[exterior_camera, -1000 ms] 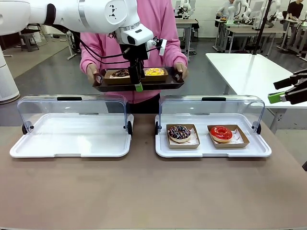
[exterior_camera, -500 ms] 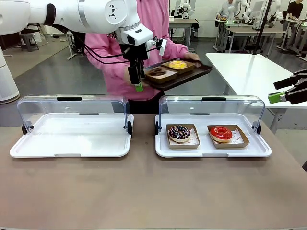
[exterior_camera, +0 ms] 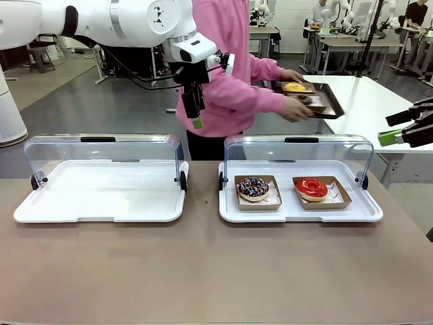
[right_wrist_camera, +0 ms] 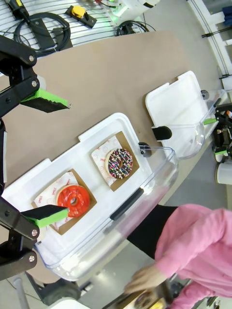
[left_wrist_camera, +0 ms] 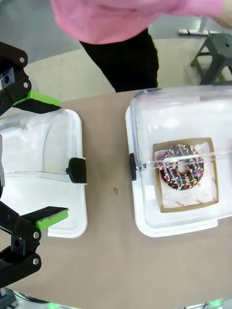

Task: Provide the desired donut to the person.
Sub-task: Place the picked Paper togo box onto the Handle tray extended by the person.

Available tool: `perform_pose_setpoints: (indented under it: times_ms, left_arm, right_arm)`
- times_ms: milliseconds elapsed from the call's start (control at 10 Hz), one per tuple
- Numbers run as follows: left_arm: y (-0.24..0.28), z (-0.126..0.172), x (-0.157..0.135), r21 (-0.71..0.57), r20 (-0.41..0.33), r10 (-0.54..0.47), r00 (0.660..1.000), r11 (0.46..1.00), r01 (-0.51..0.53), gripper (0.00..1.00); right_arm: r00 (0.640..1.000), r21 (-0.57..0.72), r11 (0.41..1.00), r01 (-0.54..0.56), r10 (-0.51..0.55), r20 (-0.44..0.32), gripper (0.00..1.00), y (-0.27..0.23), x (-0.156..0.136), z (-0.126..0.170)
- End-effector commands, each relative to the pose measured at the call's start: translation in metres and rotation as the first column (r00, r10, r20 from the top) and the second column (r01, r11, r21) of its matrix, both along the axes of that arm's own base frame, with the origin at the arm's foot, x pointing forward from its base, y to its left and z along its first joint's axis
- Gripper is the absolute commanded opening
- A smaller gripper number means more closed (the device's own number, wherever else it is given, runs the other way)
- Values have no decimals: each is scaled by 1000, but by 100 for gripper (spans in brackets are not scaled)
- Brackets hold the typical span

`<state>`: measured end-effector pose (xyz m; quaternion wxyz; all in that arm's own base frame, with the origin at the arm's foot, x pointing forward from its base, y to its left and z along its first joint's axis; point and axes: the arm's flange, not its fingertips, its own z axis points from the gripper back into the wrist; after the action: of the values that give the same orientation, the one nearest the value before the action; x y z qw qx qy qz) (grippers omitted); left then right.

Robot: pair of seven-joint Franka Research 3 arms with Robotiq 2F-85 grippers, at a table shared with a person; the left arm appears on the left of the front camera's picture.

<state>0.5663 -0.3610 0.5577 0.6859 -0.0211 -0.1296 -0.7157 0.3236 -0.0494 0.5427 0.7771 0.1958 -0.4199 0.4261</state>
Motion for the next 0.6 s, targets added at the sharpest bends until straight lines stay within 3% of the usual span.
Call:
perform_pose_setpoints:
  times_ms: [0,200,500]
  left_arm:
    - [41,9,-42,-147,-24,181,983,972,-182,100]
    - [83,14,-83,-287,-94,267,959,915,-283,100]
    - [131,15,-136,-405,-43,347,937,851,-334,100]
  right_arm:
    - [1000,12,1000,-11,11,4,100,0,2,-1]
    - [1000,12,1000,-11,11,4,100,0,2,-1]
    - [1000,12,1000,-11,11,4,100,0,2,-1]
